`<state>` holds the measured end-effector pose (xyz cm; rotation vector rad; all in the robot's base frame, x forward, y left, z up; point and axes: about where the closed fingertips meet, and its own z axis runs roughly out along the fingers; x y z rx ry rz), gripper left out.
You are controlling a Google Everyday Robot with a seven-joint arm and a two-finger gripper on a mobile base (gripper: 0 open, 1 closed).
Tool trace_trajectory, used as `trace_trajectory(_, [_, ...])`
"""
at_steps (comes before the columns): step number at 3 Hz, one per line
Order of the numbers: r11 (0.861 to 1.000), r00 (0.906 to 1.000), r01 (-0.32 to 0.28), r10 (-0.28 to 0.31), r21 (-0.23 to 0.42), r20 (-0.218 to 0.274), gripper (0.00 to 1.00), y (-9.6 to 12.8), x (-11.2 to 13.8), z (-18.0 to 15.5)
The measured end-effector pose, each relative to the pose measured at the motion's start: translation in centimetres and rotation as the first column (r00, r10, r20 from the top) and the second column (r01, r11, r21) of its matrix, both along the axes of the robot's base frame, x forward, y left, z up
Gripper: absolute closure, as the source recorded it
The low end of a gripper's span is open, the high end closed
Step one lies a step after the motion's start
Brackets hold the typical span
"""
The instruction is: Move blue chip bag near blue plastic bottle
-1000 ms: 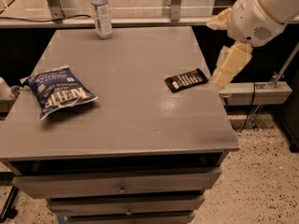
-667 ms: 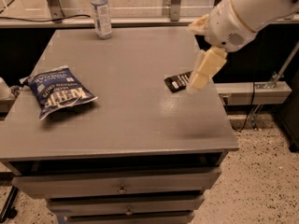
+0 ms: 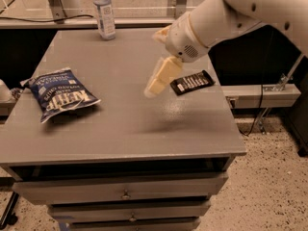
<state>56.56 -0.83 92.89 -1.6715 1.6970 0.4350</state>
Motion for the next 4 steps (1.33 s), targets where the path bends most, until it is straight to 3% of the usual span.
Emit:
trace_trajectory(2, [0.997, 0.998, -0.045, 0.048, 0.067, -0.041, 0.0, 10.1, 1.3, -3.4])
trace_trajectory(4, [0.99, 0.9902, -0.093, 0.103, 0.107, -0.094, 0.0, 18.1, 1.2, -6.0])
